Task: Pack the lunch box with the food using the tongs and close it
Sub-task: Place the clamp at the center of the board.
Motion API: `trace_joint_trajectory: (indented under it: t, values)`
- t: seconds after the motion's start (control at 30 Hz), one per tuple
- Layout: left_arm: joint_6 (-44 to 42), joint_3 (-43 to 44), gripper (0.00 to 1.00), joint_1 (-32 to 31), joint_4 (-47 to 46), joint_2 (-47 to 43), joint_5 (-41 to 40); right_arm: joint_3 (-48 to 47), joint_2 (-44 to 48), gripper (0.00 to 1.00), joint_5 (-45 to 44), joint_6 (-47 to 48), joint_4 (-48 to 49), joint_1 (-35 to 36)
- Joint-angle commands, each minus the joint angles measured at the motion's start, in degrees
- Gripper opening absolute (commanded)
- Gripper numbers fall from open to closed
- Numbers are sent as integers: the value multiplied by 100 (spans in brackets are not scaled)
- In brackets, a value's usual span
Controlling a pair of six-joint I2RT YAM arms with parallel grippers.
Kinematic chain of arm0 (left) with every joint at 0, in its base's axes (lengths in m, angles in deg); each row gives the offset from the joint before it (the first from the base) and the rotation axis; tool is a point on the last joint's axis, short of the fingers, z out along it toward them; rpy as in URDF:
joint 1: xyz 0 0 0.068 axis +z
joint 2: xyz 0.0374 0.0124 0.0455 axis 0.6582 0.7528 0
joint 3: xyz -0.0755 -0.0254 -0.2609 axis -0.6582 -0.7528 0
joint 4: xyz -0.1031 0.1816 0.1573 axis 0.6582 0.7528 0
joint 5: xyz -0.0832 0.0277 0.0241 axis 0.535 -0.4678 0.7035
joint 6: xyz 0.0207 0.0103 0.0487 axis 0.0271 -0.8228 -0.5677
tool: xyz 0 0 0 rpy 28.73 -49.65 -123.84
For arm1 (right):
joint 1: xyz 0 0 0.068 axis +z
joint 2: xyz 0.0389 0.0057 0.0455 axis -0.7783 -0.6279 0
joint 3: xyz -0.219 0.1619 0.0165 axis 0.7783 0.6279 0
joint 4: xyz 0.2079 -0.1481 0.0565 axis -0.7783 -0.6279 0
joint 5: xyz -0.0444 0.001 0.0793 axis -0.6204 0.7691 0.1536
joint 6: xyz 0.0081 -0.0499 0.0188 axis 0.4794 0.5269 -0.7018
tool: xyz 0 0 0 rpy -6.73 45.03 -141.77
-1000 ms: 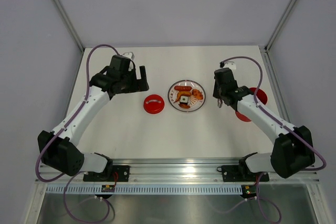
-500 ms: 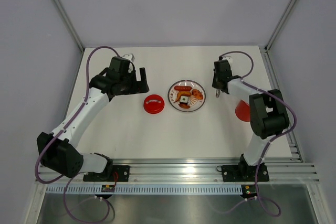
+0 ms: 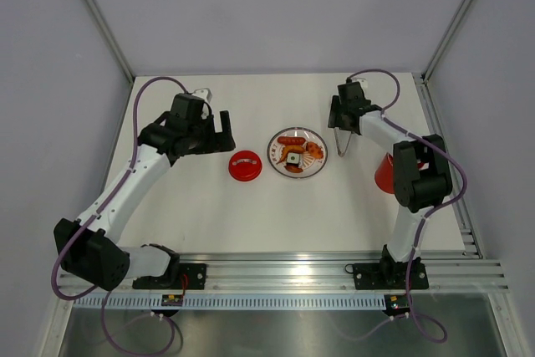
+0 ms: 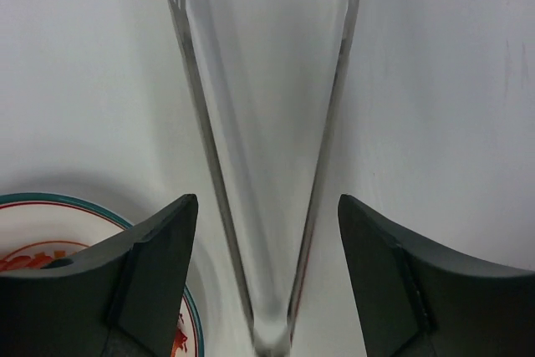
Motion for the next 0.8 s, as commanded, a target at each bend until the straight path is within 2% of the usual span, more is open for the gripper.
trace_joint_trajectory:
  t: [0.0,0.2,0.33,0.63,0.77]
  values:
    - [-112,-54,99,22,-171,-129,-1,-517,373,76,-166,136,-345,-40]
    - [-85,-89,99,14,-250,-50,96,-1054,962,80,-500,172,-1232,-66]
    - [-85,-72,99,22,-268,20,140,-1055,1593,80,-772,-74,-1935,-136]
    - [-103,-115,99,22,-382,161,254,35,3361,82,-1132,-839,-3507,-303]
    - [-112,-159,99,14,-452,214,324,579,3871,83,-1116,-1024,-3729,-452]
